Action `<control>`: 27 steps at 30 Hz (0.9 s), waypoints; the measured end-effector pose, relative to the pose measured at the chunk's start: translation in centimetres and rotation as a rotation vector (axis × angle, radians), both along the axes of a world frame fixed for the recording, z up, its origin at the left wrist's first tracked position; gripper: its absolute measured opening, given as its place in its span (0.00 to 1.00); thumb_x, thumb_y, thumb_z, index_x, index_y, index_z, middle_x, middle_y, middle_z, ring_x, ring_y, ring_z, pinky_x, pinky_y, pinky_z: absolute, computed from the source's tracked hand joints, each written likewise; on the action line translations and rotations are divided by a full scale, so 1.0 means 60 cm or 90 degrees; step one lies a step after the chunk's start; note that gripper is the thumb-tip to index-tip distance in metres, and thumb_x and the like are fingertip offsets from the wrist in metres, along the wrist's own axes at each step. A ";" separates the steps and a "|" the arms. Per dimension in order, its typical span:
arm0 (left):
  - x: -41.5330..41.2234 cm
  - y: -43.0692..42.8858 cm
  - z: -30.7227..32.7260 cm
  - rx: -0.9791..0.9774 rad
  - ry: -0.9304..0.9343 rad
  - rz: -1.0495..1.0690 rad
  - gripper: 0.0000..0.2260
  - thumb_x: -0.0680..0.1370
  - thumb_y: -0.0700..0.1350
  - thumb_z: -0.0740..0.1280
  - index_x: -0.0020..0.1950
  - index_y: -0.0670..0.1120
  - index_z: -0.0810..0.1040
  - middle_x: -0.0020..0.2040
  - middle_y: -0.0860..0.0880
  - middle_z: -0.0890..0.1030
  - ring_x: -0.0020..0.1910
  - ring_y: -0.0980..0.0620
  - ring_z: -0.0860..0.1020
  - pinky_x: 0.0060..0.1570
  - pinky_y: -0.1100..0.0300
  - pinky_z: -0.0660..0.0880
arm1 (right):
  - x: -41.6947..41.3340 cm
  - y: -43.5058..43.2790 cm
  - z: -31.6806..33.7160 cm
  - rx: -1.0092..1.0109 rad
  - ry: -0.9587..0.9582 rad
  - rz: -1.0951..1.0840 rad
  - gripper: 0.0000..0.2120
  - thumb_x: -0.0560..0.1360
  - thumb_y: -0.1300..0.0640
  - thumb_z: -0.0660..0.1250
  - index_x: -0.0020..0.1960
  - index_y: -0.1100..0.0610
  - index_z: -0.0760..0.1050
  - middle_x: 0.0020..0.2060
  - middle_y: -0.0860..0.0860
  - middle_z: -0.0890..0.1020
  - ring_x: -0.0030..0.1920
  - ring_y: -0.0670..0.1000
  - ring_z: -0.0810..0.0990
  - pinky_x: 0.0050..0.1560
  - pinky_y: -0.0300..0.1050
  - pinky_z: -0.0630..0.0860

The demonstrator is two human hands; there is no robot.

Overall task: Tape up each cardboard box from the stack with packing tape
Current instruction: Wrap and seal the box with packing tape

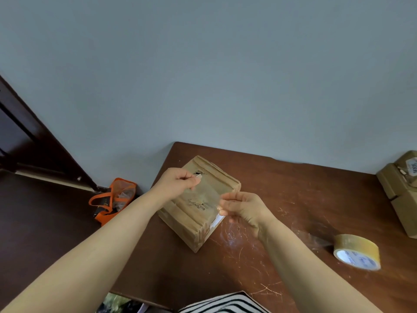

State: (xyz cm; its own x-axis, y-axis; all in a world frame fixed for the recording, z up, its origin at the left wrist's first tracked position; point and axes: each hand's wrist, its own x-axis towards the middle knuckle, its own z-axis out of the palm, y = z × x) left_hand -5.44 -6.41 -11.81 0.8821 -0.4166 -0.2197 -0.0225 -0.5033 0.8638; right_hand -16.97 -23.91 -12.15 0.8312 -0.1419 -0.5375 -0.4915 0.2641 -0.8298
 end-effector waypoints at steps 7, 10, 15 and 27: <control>-0.004 0.009 -0.040 0.080 -0.021 0.014 0.12 0.76 0.50 0.70 0.34 0.48 0.80 0.34 0.53 0.80 0.41 0.53 0.78 0.52 0.55 0.73 | 0.001 0.029 -0.027 -0.204 -0.037 0.004 0.09 0.72 0.65 0.71 0.46 0.53 0.74 0.37 0.52 0.74 0.36 0.48 0.73 0.35 0.35 0.71; -0.003 0.013 -0.047 0.113 -0.057 0.011 0.09 0.76 0.51 0.70 0.39 0.48 0.81 0.34 0.57 0.79 0.39 0.57 0.76 0.46 0.58 0.73 | 0.009 0.035 -0.030 -0.205 -0.016 0.019 0.11 0.72 0.64 0.71 0.45 0.53 0.72 0.41 0.53 0.75 0.38 0.48 0.75 0.37 0.37 0.71; -0.003 0.020 -0.049 0.169 -0.128 0.004 0.08 0.77 0.51 0.69 0.43 0.48 0.81 0.41 0.57 0.80 0.42 0.59 0.76 0.42 0.63 0.69 | 0.022 0.040 -0.028 -0.182 0.040 0.018 0.11 0.72 0.65 0.72 0.45 0.58 0.69 0.34 0.54 0.75 0.21 0.42 0.73 0.22 0.32 0.66; 0.004 0.024 -0.067 0.229 -0.167 0.006 0.06 0.78 0.53 0.67 0.44 0.52 0.79 0.43 0.59 0.78 0.47 0.56 0.76 0.47 0.59 0.72 | 0.046 0.042 -0.024 -0.380 0.065 0.096 0.22 0.68 0.60 0.76 0.26 0.54 0.64 0.23 0.49 0.68 0.26 0.49 0.67 0.36 0.45 0.68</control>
